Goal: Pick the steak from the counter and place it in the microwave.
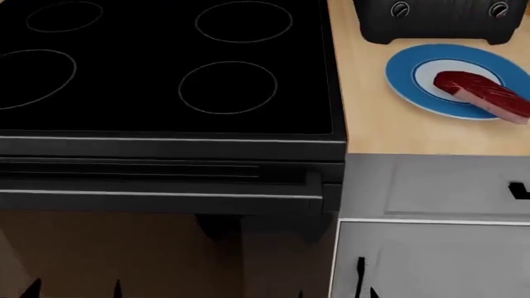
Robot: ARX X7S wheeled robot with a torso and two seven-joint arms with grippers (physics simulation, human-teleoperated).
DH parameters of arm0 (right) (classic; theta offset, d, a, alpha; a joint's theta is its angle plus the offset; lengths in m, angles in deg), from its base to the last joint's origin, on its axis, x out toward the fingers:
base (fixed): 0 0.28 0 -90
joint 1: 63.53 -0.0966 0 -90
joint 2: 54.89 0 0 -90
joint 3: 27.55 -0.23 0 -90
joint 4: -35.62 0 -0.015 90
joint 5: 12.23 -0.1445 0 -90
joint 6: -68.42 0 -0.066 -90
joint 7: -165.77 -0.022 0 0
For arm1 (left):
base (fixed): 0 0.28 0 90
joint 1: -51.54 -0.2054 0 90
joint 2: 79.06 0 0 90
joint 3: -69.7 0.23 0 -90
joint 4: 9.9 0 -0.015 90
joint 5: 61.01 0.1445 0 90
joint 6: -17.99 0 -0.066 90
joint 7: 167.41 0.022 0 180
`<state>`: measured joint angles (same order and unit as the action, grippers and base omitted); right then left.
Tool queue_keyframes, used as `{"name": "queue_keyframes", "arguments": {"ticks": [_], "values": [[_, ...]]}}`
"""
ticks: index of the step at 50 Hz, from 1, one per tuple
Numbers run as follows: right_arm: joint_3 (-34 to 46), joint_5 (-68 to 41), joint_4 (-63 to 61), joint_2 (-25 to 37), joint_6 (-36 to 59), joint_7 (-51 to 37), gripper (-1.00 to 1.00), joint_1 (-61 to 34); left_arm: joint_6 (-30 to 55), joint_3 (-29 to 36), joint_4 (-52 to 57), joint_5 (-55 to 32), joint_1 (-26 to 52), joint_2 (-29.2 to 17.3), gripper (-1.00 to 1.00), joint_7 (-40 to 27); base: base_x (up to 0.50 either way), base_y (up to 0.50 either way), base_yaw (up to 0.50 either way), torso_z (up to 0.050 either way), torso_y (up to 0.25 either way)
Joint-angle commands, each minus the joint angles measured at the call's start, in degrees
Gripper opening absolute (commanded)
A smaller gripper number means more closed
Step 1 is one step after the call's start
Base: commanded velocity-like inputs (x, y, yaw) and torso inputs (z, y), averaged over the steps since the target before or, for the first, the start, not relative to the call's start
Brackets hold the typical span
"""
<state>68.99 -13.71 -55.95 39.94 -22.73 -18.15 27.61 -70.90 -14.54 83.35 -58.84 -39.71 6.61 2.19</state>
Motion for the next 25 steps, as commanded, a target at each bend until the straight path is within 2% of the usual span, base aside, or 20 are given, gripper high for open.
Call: {"name": "queue_keyframes", "arguments": {"ticks": [1,4,7,13,19,25], "values": [[0.95,-0.67,-1.15,0.97,0.58,-0.88,1.0,0.23,0.61,0.9,1.5,-0.04,-0.45,-0.89,1.0,-1.49,-0.5,0.0,0.0,0.0,0.0],[1.19,-0.86,-1.19,1.2,0.64,-1.01,1.0,0.11,0.81,1.22,1.43,-0.36,-0.22,-1.1,1.0,-1.5,-0.45,0.0,0.0,0.0,0.0],[1.68,-1.17,-2.95,1.8,2.58,-0.6,1.0,0.3,3.16,1.31,2.49,-0.33,0.35,-1.14,1.0,-1.98,0.0,0.0,0.0,0.024,0.002],[1.41,-2.09,-13.3,3.55,15.53,-0.64,1.0,-1.32,10.94,0.67,10.75,-2.47,1.97,-2.46,1.0,-0.69,0.0,0.0,0.0,0.05,0.006],[0.24,-3.1,-24.6,5.31,29.24,-1.03,1.0,-6.05,26.69,1.09,23.8,-2.58,7.46,-4.12,1.0,0.62,0.0,0.0,0.0,0.05,0.005],[-0.27,-3.93,-29.65,6.27,41.25,-1.19,1.0,-14.13,38.2,0.92,26.46,-2.31,16.53,-4.63,1.0,1.02,0.0,0.0,0.0,0.05,0.006]]}}
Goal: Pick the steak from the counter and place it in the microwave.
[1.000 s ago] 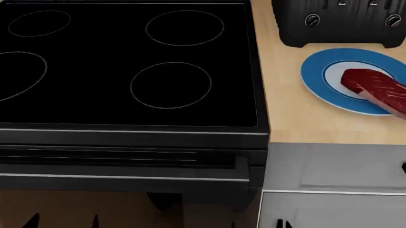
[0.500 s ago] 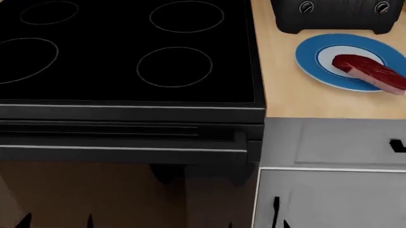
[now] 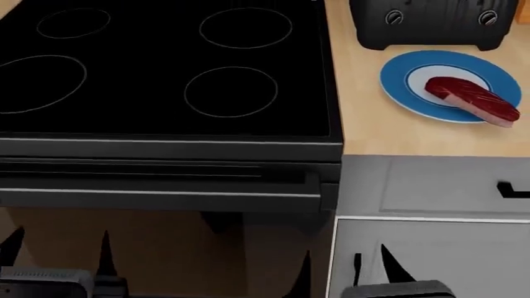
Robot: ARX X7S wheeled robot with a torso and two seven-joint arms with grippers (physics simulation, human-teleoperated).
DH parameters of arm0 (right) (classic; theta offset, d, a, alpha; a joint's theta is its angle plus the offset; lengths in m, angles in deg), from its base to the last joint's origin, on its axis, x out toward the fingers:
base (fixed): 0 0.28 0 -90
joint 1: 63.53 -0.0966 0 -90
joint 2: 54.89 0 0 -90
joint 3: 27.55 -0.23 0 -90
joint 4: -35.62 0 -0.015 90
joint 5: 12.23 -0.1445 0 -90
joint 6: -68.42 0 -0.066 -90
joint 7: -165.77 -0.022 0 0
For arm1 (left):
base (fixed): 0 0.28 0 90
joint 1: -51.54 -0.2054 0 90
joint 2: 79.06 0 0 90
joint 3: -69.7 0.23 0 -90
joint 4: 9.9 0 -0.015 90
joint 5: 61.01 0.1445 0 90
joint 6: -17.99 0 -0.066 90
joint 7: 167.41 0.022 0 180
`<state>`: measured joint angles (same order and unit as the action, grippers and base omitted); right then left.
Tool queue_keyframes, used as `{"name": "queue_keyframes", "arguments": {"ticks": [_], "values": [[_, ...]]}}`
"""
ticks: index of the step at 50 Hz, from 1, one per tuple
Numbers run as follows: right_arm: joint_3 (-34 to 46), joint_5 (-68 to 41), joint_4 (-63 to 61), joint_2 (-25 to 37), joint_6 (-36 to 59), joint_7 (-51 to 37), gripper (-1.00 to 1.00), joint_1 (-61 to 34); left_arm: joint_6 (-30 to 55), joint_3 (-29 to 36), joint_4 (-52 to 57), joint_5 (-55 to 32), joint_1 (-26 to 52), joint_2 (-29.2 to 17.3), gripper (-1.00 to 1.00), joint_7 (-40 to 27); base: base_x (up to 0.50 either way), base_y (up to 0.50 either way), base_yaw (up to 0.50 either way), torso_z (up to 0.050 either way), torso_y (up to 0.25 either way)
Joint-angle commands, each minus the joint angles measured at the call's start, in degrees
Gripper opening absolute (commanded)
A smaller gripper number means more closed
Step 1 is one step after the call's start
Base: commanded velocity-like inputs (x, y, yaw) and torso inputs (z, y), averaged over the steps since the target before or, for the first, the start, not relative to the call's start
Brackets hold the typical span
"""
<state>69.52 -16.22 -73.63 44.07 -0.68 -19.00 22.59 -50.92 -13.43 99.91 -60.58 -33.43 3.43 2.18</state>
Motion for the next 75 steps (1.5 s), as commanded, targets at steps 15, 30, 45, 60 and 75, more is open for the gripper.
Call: {"name": "queue_keyframes", "arguments": {"ticks": [15,30,45,60,75], "values": [[-6.61,-7.91,-8.29,0.37,36.46,1.61,1.0,-28.72,34.68,0.54,2.21,-3.09,32.96,1.52,1.0,1.19,0.0,0.0,0.0,0.05,0.005],[-6.29,-7.52,-3.84,0.63,32.99,1.14,1.0,-28.18,31.29,0.97,-2.01,-3.97,33.09,1.72,1.0,0.19,0.0,0.0,0.0,0.026,0.002],[-5.43,-6.28,11.37,-2.3,19.72,-0.5,1.0,-33.42,18.49,-25.27,-16.37,-10.18,35.33,-0.92,1.0,-8.11,0.0,0.0,0.0,0.0,0.0],[-8.66,-8.23,11.6,-1.15,18.43,-1.37,1.0,-31.21,5.46,-54.87,-17.57,-19.25,38.48,4.88,1.0,-24.22,0.0,0.0,0.0,0.0,0.0],[-24.4,-22.28,2.93,-3.29,28.59,-2.3,1.0,-30.82,0.18,-57.89,-16.81,-23.09,37.73,5.62,1.0,-27.09,0.0,0.0,0.0,0.0,0.0]]}}
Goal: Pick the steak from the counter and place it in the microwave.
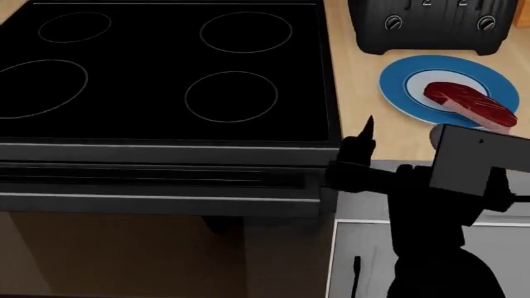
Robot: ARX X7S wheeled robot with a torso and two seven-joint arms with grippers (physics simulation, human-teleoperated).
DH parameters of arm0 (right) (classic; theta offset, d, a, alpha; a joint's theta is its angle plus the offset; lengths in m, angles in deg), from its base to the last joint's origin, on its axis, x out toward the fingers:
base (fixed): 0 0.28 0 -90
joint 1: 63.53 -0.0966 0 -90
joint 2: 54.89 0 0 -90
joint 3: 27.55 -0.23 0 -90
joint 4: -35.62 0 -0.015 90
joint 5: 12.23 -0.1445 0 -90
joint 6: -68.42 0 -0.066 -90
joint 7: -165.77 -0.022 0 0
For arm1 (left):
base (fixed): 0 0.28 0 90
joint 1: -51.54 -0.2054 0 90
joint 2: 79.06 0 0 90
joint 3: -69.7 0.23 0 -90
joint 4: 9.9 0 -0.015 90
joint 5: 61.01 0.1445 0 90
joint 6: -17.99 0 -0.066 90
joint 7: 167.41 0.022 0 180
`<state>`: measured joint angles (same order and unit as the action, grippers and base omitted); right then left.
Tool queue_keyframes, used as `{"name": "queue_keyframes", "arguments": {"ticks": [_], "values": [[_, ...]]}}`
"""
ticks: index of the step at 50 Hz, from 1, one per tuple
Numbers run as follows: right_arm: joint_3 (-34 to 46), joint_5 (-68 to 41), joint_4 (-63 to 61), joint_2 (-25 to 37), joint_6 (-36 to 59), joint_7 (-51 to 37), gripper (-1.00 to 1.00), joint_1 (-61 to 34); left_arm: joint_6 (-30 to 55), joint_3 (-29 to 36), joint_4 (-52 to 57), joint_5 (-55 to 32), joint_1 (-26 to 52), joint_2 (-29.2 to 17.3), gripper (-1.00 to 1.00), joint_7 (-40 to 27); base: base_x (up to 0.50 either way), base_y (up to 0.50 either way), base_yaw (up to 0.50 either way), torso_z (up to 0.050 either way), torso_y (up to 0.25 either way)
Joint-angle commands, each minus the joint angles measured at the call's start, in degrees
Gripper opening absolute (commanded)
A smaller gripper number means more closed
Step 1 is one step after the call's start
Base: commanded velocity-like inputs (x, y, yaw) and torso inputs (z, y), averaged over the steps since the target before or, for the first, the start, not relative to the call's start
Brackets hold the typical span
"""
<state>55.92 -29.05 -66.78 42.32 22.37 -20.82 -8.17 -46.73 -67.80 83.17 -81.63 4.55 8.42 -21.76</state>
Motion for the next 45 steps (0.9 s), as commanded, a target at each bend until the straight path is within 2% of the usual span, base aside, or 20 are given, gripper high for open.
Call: {"name": "queue_keyframes", "arguments": {"ticks": [1,12,26,33,45], "values": [[-12.25,-10.96,-4.23,-1.86,6.38,-0.48,1.0,-0.3,-4.29,-2.99,-0.06,-1.66,-0.41,0.5,1.0,-3.11,0.0,0.0,0.0,0.0,0.0],[-28.31,-23.27,-7.61,-4.79,10.45,-5.09,1.0,-0.69,-6.01,-0.47,-0.54,-0.59,-1.32,-0.33,1.0,-3.35,0.0,0.0,0.0,0.0,0.0],[-28.2,-24.52,-9.87,-3.29,10.0,-7.4,1.0,0.19,-6.86,0.75,-0.6,-1.25,-1.94,-0.86,1.0,-4.08,0.05,-0.07,0.0,0.0,0.0],[-25.91,-23.03,-9.63,-2.45,8.28,-7.37,1.0,0.69,-7.62,1.64,-0.62,-1.16,-2.37,-1.2,1.0,-4.43,0.3,-0.27,0.0,0.0,0.0],[-28.9,-28.92,-6.4,-3.57,9.51,-7.32,1.0,1.05,-7.25,2.8,0.32,-1.68,-2.94,-1.69,1.0,-5.41,0.37,-0.28,0.0,0.0,0.0]]}}
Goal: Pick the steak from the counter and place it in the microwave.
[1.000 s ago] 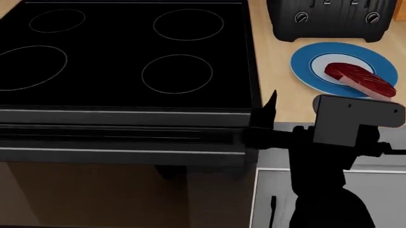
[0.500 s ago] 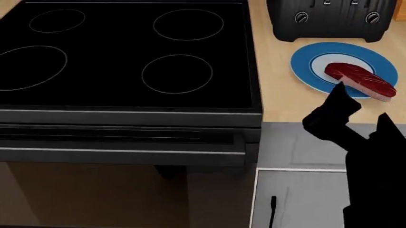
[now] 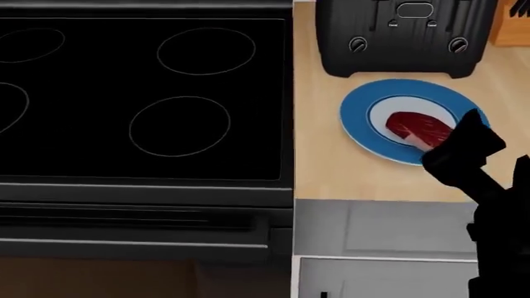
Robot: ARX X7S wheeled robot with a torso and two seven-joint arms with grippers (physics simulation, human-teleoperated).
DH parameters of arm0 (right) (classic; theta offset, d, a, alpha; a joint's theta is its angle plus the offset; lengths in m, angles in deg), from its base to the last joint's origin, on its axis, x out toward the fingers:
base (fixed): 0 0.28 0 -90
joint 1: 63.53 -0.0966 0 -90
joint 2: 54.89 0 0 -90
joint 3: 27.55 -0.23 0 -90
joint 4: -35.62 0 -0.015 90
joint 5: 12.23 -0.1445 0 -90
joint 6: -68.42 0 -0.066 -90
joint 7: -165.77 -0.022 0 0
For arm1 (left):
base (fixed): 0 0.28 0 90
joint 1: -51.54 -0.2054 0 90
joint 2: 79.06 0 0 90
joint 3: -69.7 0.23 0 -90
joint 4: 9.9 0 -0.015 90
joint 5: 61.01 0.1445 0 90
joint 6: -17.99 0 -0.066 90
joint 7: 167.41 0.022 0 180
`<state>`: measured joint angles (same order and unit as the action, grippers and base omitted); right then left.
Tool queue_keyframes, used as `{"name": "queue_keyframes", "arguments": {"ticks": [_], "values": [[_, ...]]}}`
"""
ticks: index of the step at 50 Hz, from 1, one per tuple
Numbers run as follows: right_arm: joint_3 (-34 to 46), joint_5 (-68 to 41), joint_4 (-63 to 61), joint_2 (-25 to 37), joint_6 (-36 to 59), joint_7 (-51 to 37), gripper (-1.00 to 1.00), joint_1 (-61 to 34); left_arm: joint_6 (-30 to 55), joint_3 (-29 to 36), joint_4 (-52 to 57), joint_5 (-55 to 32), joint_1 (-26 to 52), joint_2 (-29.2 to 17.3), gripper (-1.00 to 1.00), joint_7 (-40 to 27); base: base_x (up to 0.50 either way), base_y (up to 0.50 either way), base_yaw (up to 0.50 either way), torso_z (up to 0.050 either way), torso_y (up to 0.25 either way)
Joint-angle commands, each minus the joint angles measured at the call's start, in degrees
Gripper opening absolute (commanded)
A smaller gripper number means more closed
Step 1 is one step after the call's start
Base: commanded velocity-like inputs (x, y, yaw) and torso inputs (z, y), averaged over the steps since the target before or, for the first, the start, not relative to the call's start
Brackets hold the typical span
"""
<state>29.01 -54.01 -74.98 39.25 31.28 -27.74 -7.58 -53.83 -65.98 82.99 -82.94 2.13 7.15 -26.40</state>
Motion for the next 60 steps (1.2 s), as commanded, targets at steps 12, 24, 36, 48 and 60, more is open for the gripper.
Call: {"name": "queue_keyframes", "arguments": {"ticks": [12,24,36,48,60], "values": [[1.17,1.35,-8.55,2.55,-1.59,-5.98,1.0,2.76,-0.43,1.82,0.61,-0.85,-1.05,-0.89,1.0,-1.24,0.38,-0.25,0.0,0.0,0.0],[-3.77,-7.93,-5.35,0.05,3.91,-7.66,1.0,3.57,-0.6,3.12,0.61,-0.69,-1.34,-1.39,1.0,-1.79,0.1,-0.06,0.0,0.0,0.0],[-14.63,-35.6,-12.95,-3.85,12.32,-25.94,1.0,8.11,-0.38,4.01,0.51,-1.26,-1.45,-1.84,1.0,-2.05,0.0,0.0,0.0,0.0,0.0],[-16.56,-42.68,-19.29,-3.26,7.81,-32.11,1.0,15.27,-0.9,4.9,0.23,-1.52,-1.75,-2.43,1.0,-1.73,0.0,0.0,0.0,0.0,0.0],[-13.97,-47.04,-9.83,-3.51,-1.92,-29.72,1.0,18.07,-1.42,6.06,0.58,-1.18,-2.23,-2.68,1.0,-1.95,0.0,0.0,0.0,0.0,0.0]]}}
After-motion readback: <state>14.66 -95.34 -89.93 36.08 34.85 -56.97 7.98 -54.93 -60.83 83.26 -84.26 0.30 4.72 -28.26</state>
